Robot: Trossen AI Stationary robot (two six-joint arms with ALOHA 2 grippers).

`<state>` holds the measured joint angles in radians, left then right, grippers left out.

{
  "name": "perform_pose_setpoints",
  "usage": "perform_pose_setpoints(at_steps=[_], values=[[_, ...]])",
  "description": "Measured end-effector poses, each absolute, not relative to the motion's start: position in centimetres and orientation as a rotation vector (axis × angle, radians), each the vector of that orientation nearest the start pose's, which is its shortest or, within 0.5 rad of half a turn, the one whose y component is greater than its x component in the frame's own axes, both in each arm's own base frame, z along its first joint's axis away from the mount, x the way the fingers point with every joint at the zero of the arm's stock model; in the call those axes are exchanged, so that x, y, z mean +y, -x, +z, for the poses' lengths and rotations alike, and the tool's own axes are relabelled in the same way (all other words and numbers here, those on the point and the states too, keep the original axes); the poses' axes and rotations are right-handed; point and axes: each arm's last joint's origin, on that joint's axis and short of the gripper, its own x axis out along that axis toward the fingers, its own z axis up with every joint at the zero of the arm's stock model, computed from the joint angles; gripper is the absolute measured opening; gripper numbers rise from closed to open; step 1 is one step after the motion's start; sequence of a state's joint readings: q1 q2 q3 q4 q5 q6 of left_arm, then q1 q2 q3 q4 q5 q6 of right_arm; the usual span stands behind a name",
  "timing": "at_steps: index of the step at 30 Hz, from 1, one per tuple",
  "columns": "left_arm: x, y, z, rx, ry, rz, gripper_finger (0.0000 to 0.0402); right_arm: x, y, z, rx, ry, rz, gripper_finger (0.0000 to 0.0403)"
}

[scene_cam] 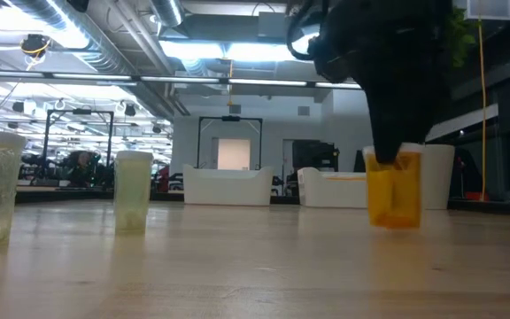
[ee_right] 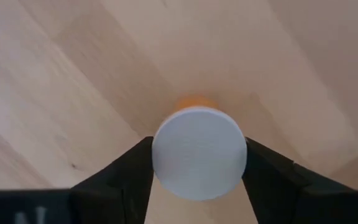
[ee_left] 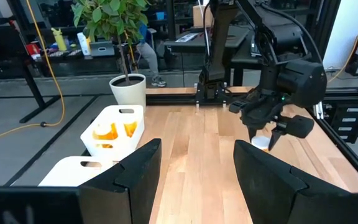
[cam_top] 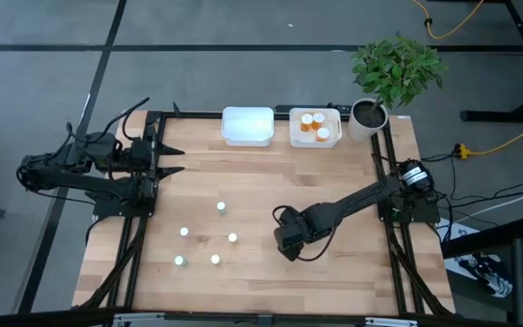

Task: Pick and place medicine bottles into bin by pill shape (circle, oval)
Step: Put the orange pill bottle into the right white bin

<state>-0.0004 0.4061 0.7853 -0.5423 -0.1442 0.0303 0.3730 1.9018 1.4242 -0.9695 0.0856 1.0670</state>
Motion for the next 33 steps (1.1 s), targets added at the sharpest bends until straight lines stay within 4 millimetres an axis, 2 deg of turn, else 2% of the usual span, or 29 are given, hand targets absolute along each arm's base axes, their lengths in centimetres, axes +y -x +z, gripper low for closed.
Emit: perform_pose_setpoints(at_steps=[4, 7, 13, 20, 24, 29, 33], values=[[0.4, -7.8, 33.9, 0.165, -0.042, 0.141, 0.0195, 11.1, -34.8, 22.0, 1.360, -0.480, -0.498, 0.0216], [0.4, -7.8, 33.9, 0.165, -0.042, 0.141, 0.0195, 8.7, -35.3, 23.8, 1.382, -0.386, -0.515, 0.0214], [0.4, -7.8, 33.8, 0.168, -0.042, 0.141, 0.0195, 2.3, -35.9, 28.1, 1.389, -0.211, -0.588, 0.0211], [0.4, -7.8, 33.8, 0.168, -0.042, 0.141, 0.0195, -5.3, -35.0, 31.9, 1.390, -0.093, -0.743, 0.0213], [0.4, -7.8, 33.8, 0.167, -0.023, 0.143, 0.0195, -10.4, -34.0, 32.2, 1.397, -0.142, -0.819, 0.0213], [0.4, -7.8, 33.8, 0.167, -0.021, 0.143, 0.0195, -16.7, -32.4, 30.5, 1.365, -0.312, -0.869, 0.0213], [0.4, -7.8, 33.8, 0.167, -0.021, 0.142, 0.0195, -20.1, -32.0, 29.1, 1.252, -0.411, -0.866, 0.0213]])
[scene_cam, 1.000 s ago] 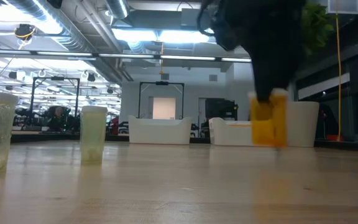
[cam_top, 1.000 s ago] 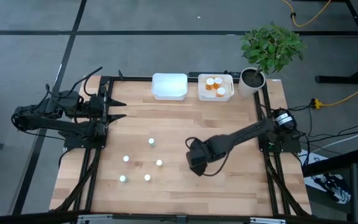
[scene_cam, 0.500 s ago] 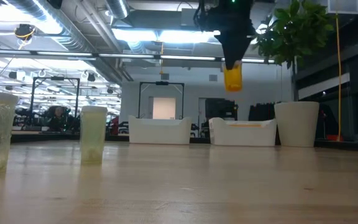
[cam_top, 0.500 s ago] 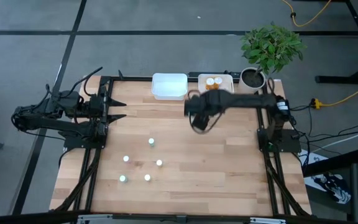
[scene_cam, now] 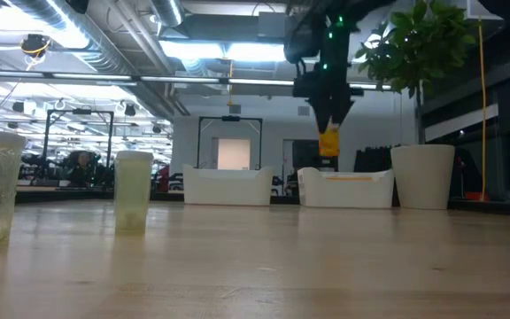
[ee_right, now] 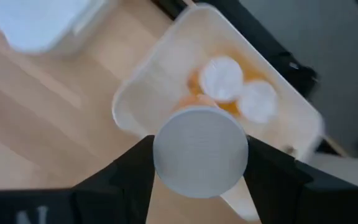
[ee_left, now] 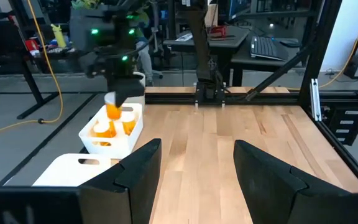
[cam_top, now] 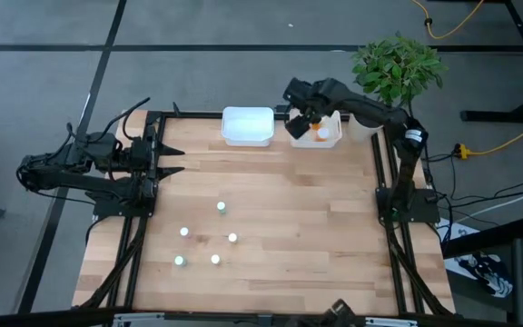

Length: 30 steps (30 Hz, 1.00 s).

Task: Pick and place medicine bottles into bin by pill shape (circle, oval)
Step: Put the orange pill bottle into the right white bin

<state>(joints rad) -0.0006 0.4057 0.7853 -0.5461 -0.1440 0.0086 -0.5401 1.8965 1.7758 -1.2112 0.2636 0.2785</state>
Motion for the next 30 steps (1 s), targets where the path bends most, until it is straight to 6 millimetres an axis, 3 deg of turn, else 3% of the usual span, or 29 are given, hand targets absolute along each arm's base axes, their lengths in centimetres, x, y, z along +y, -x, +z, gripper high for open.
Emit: perform_pose_setpoints(at_steps=[4, 19, 30], values=[[0.4, -7.8, 33.8, 0.167, -0.019, 0.143, 0.0195, -21.0, -31.8, 27.4, 1.222, -0.499, -0.809, 0.0213], [0.4, -7.8, 33.8, 0.167, -0.020, 0.143, 0.0195, -21.6, -31.1, 20.7, 1.185, -0.518, -0.832, 0.0213], [0.4, -7.8, 33.8, 0.167, -0.015, 0.143, 0.0195, -22.7, -30.1, 19.8, 1.163, -0.560, -0.873, 0.0237]])
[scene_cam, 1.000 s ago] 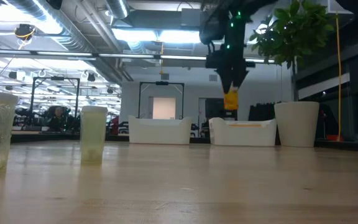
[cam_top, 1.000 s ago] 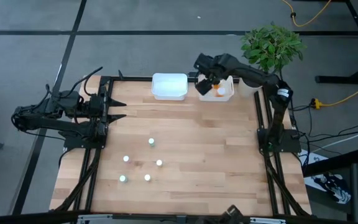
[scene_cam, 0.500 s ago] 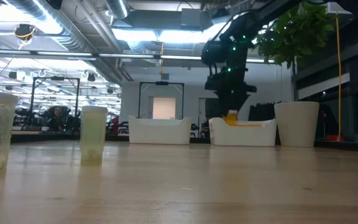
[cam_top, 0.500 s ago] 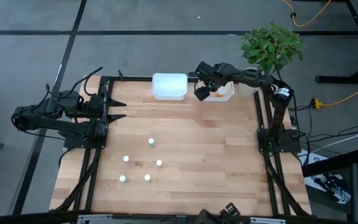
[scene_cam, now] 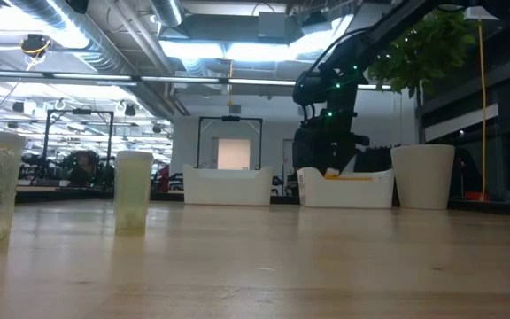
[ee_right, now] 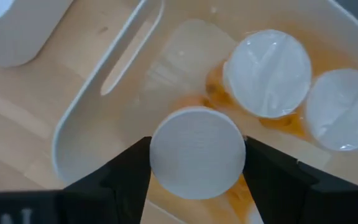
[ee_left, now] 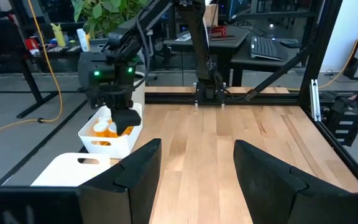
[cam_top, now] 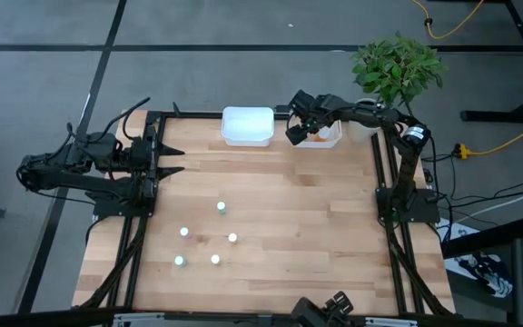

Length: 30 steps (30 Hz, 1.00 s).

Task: Pick and place medicine bottles into bin by pill shape (circle, oval)
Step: Put the orange pill bottle into the right white bin, then put the blue tablet bottle into the left white bin

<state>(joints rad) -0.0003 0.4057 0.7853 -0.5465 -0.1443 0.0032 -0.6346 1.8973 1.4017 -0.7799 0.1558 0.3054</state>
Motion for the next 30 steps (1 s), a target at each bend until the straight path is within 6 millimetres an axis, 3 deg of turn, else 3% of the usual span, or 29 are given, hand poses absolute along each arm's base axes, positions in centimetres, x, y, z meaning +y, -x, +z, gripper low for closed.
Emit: perform_pose_setpoints(at_steps=[14, 23, 26, 30], values=[[0.4, -7.8, 33.8, 0.167, -0.015, 0.143, 0.0195, -23.4, -29.8, 19.9, 1.135, -0.570, -0.891, 0.0254], [0.4, -7.8, 33.8, 0.167, -0.015, 0.144, 0.0195, -23.7, -31.0, 22.6, 1.069, -0.551, -0.882, 0.0254], [0.4, -7.8, 33.8, 0.167, -0.012, 0.143, 0.0195, -22.8, -31.7, 23.7, 1.090, -0.559, -0.832, 0.0255], [0.4, -7.8, 33.8, 0.165, 0.019, 0.146, 0.0195, -20.0, -33.2, 25.2, 1.151, -0.525, -0.752, 0.0255]])
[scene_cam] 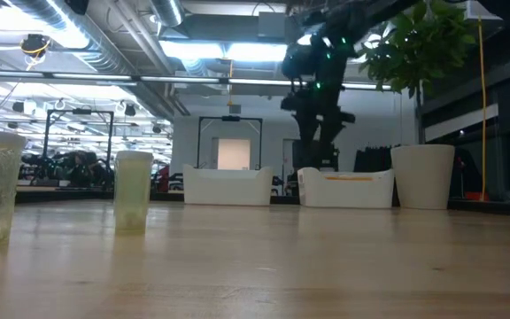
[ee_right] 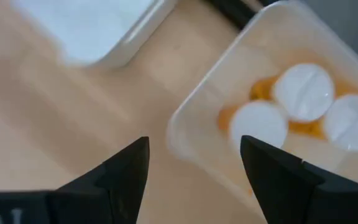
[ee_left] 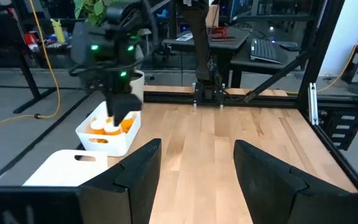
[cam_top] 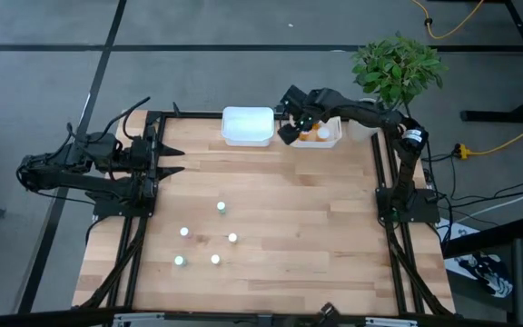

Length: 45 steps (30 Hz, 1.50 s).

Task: Pick and place medicine bottles into bin by pill shape (circle, oval)
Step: Put the blue tablet bottle into the left white bin

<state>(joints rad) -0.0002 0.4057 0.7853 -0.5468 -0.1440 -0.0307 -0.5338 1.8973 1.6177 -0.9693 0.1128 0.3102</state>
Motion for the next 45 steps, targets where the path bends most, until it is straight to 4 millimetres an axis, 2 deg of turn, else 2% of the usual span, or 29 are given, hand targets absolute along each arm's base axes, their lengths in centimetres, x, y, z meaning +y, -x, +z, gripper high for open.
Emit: perform_pose_setpoints(at_steps=[4, 8, 11, 14, 18, 22, 24, 27, 32, 35, 37, 41, 43, 45], values=[[0.4, -7.8, 33.8, 0.164, 0.034, 0.147, 0.0195, -16.1, -34.7, 26.7, 1.227, -0.409, -0.720, 0.0255], [0.4, -7.8, 33.8, 0.164, 0.034, 0.147, 0.0195, -11.5, -35.5, 26.9, 1.343, -0.192, -0.679, 0.0255], [0.4, -7.8, 33.8, 0.163, 0.038, 0.148, 0.0195, -8.1, -35.2, 26.8, 1.469, -0.048, -0.645, 0.0255], [0.4, -7.8, 33.8, 0.163, 0.039, 0.147, 0.0195, -4.8, -34.1, 26.9, 1.566, -0.047, -0.743, 0.0255], [0.4, -7.8, 33.8, 0.163, 0.039, 0.148, 0.0195, -0.3, -33.3, 27.1, 1.451, 0.230, -0.919, 0.0255], [0.4, -7.8, 33.8, 0.163, 0.039, 0.147, 0.0195, 3.1, -31.1, 28.3, 1.278, 0.257, -0.863, 0.0255], [0.4, -7.8, 33.8, 0.163, 0.038, 0.148, 0.0195, 3.9, -29.2, 28.6, 1.201, 0.208, -0.857, 0.0255], [0.4, -7.8, 33.8, 0.162, 0.038, 0.148, 0.0195, 4.1, -25.4, 29.0, 1.060, 0.076, -0.865, 0.0255], [0.4, -7.8, 33.8, 0.162, 0.038, 0.147, 0.0195, 3.3, -19.9, 27.5, 0.725, -0.248, -0.810, 0.0255], [0.4, -7.8, 33.8, 0.162, 0.038, 0.147, 0.0195, 3.1, -18.7, 26.0, 0.488, -0.464, -0.643, 0.0255], [0.4, -7.8, 33.8, 0.162, 0.038, 0.148, 0.0195, 3.1, -18.4, 24.9, 0.339, -0.531, -0.477, 0.0255], [0.4, -7.8, 33.9, 0.157, 0.031, 0.147, 0.0195, 2.9, -17.6, 22.7, 0.106, -0.470, -0.076, 0.0255], [0.4, -7.8, 33.9, 0.151, 0.031, 0.147, 0.0195, 2.4, -16.8, 21.8, 0.029, -0.433, 0.017, 0.0255], [0.4, -7.8, 34.0, 0.146, 0.031, 0.147, 0.0195, 1.7, -16.1, 21.0, 0.000, -0.399, 0.008, 0.0255]])
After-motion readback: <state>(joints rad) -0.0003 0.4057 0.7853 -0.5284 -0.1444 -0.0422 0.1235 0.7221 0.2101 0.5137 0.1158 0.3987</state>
